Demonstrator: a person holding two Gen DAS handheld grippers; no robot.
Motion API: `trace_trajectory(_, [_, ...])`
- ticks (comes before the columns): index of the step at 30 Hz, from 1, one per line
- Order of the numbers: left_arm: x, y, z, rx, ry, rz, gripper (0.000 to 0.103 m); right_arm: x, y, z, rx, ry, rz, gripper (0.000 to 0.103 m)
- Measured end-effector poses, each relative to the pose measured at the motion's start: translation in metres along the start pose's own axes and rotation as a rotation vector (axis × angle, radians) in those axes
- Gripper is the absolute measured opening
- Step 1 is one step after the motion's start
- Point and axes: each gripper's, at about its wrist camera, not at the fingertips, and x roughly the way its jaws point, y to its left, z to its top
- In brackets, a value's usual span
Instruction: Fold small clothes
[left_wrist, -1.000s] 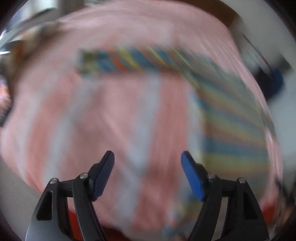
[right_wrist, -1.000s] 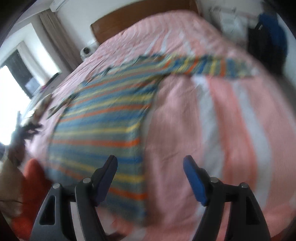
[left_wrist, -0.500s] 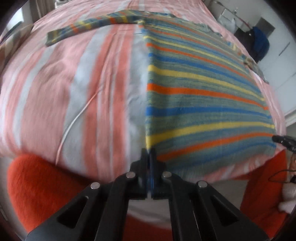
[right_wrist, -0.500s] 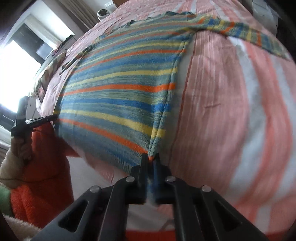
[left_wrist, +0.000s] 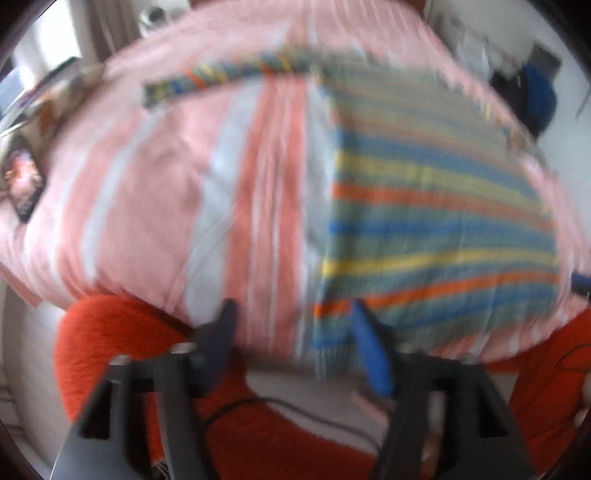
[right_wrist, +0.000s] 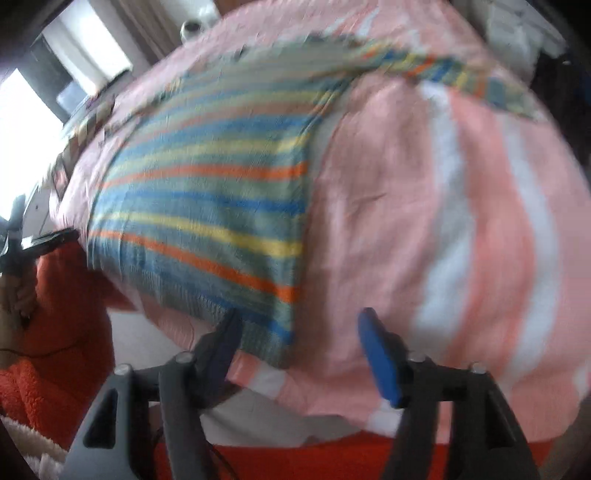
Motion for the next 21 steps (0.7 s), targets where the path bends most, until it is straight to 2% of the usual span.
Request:
trace_trajectory(4, [-0.027, 0.015, 0.02, -0.083, -0.171, 0.003, 0.095, -0.034, -0.018, 0.003, 0.063, -0.21, -0.119, 0.073])
trace_trajectory(6, [-0.023, 0.02, 0.035, -0.12, -0.211, 0.031, 0.096, -0.039, -0.025, 0.007, 0.1, -0.321, -0.175, 0.079])
trace_trajectory(8, [-0.01, 0.022, 0.057, -0.145, -0.231, 0.044, 0.096, -0.034, -0.03, 0.012, 0.13, -0.385, -0.234, 0.079])
trace_trajectory(11, [0.002, 0.029, 0.067, -0.187, -0.266, 0.077, 0.096, -0.017, -0.032, 0.022, 0.201, -0.431, -0.251, 0.079])
trace_trajectory(14, [0.021, 0.033, 0.07, -0.219, -0.316, 0.158, 0.096, -0.004, -0.027, 0.024, 0.22, -0.464, -0.267, 0.079])
trace_trajectory(16, [0.037, 0.037, 0.066, -0.248, -0.298, 0.192, 0.096, 0.004, -0.021, 0.022, 0.197, -0.451, -0.279, 0.079])
trace_trajectory(21, [0.064, 0.04, 0.054, -0.262, -0.194, 0.156, 0.096, 0.006, -0.02, 0.013, 0.176, -0.453, -0.306, 0.079])
